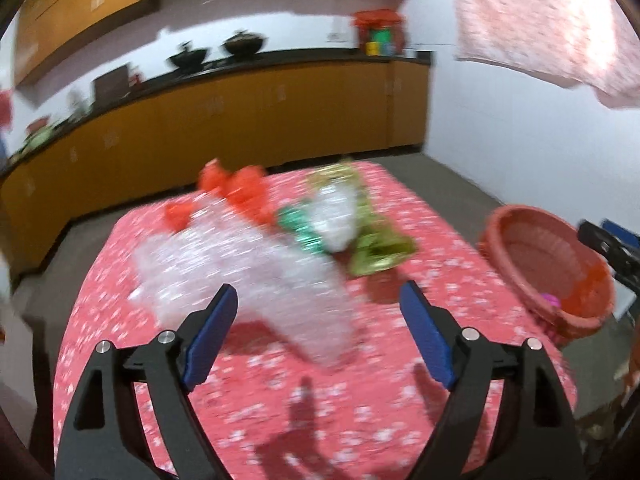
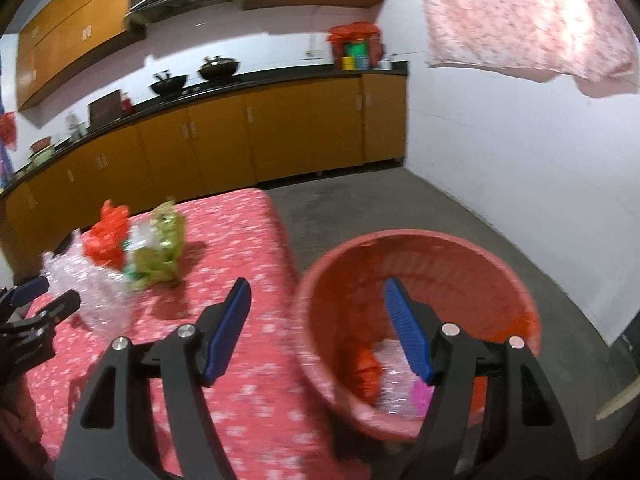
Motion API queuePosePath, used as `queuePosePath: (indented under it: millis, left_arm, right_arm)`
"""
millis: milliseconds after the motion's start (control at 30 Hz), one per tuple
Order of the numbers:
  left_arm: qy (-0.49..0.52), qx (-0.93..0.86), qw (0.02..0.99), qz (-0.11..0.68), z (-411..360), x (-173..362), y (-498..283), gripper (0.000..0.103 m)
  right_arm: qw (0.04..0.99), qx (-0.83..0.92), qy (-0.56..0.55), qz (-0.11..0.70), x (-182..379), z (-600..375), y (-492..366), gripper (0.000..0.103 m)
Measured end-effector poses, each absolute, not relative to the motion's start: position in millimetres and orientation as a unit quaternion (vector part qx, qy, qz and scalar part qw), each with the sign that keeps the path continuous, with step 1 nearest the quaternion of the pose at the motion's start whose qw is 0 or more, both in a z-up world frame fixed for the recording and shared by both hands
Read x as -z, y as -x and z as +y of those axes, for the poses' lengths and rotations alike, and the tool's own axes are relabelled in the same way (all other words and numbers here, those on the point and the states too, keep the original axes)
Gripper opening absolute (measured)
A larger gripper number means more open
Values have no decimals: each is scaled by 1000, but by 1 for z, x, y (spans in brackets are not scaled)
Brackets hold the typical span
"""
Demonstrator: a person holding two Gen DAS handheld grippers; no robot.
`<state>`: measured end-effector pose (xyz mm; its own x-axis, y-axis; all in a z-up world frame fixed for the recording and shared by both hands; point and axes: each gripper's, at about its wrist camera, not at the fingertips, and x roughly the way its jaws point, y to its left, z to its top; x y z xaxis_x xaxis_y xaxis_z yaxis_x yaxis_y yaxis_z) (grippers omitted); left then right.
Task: Collect trash
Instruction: 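Move both tools back to the table and grasp bubble wrap with the left tool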
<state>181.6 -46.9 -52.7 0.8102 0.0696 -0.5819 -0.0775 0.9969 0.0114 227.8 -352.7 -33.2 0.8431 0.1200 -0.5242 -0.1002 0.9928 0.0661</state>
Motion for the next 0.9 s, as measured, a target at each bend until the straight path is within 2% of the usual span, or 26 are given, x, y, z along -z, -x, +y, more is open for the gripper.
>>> queuePosePath:
  millis: [333, 433, 500, 533, 600, 733, 900]
  left_arm:
    - [69, -67, 937, 336, -26, 77, -216, 82]
    - [73, -76, 932, 348, -25, 83, -224, 68]
    - [79, -80, 929, 352, -23, 85, -227, 50]
    - [80, -80, 929, 352, -22, 86, -226, 46]
    - [81, -78, 930, 350, -21, 85, -225, 32]
    - [85, -70, 933, 341, -16, 80, -217, 17]
    - [84, -65, 940, 324, -10, 69, -202, 13]
  right_arm:
    - [956, -77, 11, 284, 37, -313, -225, 68]
    - [955, -76, 18, 286, 38, -310, -225, 68]
    - [955, -76, 21, 287, 39, -310, -224, 68]
    - [954, -76, 22, 288, 40, -310, -224, 68]
    - [954, -76, 23, 290, 41, -309, -224, 68]
    - [953, -79, 25, 291, 40, -305, -225, 68]
    - [953, -87, 29, 289, 38, -295, -225, 68]
